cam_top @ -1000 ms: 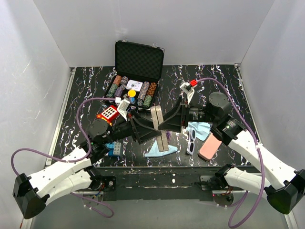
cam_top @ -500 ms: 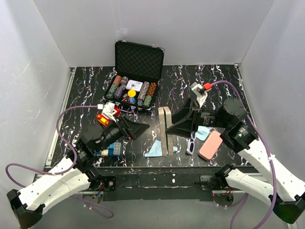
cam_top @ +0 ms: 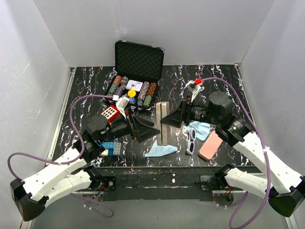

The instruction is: Organize the sunglasses

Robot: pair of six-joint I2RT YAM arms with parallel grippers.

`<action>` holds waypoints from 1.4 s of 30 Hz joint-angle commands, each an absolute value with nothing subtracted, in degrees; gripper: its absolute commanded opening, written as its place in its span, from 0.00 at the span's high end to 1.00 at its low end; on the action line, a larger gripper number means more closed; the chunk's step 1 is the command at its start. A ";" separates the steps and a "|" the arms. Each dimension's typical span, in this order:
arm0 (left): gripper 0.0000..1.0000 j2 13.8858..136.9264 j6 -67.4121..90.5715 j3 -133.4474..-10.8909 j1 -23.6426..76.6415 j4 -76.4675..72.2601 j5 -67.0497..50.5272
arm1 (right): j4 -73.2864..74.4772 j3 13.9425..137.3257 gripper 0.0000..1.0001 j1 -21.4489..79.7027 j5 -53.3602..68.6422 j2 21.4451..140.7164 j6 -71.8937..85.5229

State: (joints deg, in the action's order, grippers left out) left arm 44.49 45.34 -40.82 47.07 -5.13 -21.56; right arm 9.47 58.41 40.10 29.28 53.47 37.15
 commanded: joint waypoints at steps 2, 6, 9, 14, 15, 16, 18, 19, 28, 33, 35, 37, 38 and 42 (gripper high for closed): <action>0.02 45.44 43.95 -42.63 46.93 -5.80 -23.30 | 9.14 61.79 0.99 40.17 24.61 53.35 36.04; 0.02 46.31 44.47 -42.27 47.02 -6.16 -20.66 | 7.13 61.35 0.99 40.17 26.54 53.26 37.44; 0.02 49.56 44.12 -43.68 47.02 -3.88 -18.90 | 6.68 61.43 0.99 40.17 27.16 53.17 38.49; 0.02 53.26 44.21 -45.35 47.02 -1.25 -15.66 | 5.63 60.56 0.99 40.17 28.12 52.65 39.73; 0.02 53.09 43.86 -45.61 47.02 1.29 -13.82 | 5.71 60.56 0.99 40.17 28.04 52.47 39.73; 0.02 52.65 43.60 -45.53 47.02 2.88 -12.49 | 5.71 60.64 0.99 40.17 28.21 52.12 39.64; 0.02 50.90 43.59 -44.65 47.11 5.00 -9.68 | 6.24 60.91 0.99 40.17 28.47 51.51 39.11; 0.02 49.58 43.85 -43.60 47.02 4.84 -9.32 | 6.41 61.00 0.99 40.17 28.74 51.24 38.85; 0.02 45.79 45.35 -39.99 47.02 3.26 -7.82 | 1.50 61.26 0.99 40.08 35.15 50.71 41.30; 0.02 48.77 45.00 -42.36 47.02 8.06 -3.80 | -1.93 60.91 0.99 40.08 38.31 50.45 43.41; 0.02 49.57 45.70 -43.33 47.02 13.33 2.60 | -2.81 60.82 0.99 40.08 39.63 50.27 44.29; 0.02 50.27 46.67 -44.03 46.93 17.38 7.62 | -2.90 60.73 0.99 40.08 40.34 50.01 44.65; 0.02 50.45 47.10 -44.03 47.02 18.27 8.60 | -2.90 60.65 0.99 40.08 40.78 49.84 44.82; 0.04 50.80 47.72 -42.72 46.93 15.92 6.33 | -4.21 59.77 0.99 40.08 42.18 50.10 46.49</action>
State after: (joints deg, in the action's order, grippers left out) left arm 47.46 48.42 -44.97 48.49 6.26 -5.91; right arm 8.36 58.22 38.22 28.18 52.88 39.77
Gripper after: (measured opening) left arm 0.977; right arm 0.743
